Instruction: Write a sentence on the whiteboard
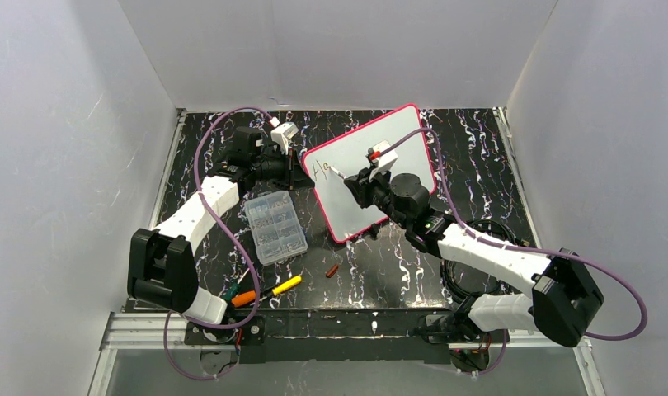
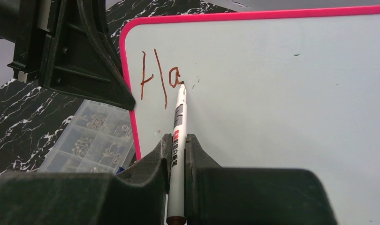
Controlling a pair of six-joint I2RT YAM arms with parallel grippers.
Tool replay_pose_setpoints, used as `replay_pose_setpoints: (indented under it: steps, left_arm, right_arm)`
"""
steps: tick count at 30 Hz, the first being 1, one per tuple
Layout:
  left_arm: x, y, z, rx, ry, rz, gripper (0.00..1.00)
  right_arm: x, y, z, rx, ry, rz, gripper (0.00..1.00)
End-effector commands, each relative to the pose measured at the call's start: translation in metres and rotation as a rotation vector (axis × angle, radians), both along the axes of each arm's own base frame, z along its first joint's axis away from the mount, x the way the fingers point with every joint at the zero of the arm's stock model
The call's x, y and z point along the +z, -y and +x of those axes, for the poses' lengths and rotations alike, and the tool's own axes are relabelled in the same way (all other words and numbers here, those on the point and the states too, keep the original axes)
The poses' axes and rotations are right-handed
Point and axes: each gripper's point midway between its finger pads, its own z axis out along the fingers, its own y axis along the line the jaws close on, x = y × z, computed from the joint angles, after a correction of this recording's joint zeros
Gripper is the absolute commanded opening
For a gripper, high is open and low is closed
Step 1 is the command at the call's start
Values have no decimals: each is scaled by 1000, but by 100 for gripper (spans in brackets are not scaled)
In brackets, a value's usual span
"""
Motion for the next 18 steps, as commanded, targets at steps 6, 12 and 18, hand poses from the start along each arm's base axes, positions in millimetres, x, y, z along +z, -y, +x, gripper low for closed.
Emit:
replay_pose_setpoints:
  steps: [6, 12, 18]
  left_arm:
    - [13, 4, -12, -43, 23, -5, 0]
    - [13, 5, -12, -44, 21, -5, 0]
    - [13, 5, -12, -45, 21, -5, 0]
  right_arm:
    - [42, 0, 6, -21, 92, 68, 1]
    - [47, -3, 9, -21, 111, 79, 1]
    - [52, -4, 10, -17, 122, 89, 1]
